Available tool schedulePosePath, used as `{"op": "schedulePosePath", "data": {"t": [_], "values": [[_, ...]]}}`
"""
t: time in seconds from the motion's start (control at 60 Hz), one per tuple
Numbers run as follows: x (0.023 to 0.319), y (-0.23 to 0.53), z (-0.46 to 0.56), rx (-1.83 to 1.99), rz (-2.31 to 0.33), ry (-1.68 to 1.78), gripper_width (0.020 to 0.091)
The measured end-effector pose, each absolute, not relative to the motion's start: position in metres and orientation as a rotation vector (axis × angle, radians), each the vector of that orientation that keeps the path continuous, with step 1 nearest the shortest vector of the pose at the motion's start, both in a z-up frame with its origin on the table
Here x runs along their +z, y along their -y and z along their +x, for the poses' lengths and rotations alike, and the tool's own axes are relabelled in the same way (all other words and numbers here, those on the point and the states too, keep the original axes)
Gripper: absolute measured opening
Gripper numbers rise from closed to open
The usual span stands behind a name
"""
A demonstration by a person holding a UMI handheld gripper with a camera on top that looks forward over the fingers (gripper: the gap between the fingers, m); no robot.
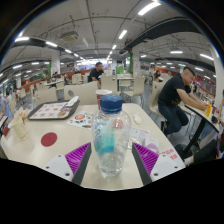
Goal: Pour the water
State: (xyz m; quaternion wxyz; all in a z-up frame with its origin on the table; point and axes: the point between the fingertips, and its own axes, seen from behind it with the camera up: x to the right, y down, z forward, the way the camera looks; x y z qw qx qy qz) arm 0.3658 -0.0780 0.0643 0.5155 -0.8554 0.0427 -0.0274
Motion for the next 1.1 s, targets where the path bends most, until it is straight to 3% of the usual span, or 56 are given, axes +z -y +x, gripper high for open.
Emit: {"op": "schedulePosePath", "data": {"t": [0.067, 0.133, 0.35, 0.533, 0.617, 0.933, 1.1], "values": [[0.056, 0.066, 0.367, -0.059, -2.057, -0.116, 0.0736], [0.055, 0.058, 0.367, -0.057, -2.043, -0.118, 0.0562], [0.055, 0.057, 0.370, -0.085, -2.038, -0.148, 0.0415], [0.057, 0.055, 0.372, -0.157, -2.069, -0.168, 0.0410], [0.071, 0.053, 0.374, -0.253, -2.064, -0.153, 0.0411], [0.212, 0.016, 0.307, -0.886, -1.883, 0.216, 0.0408], [0.260, -0.016, 0.210, -1.228, -1.697, 0.584, 0.0410]]}}
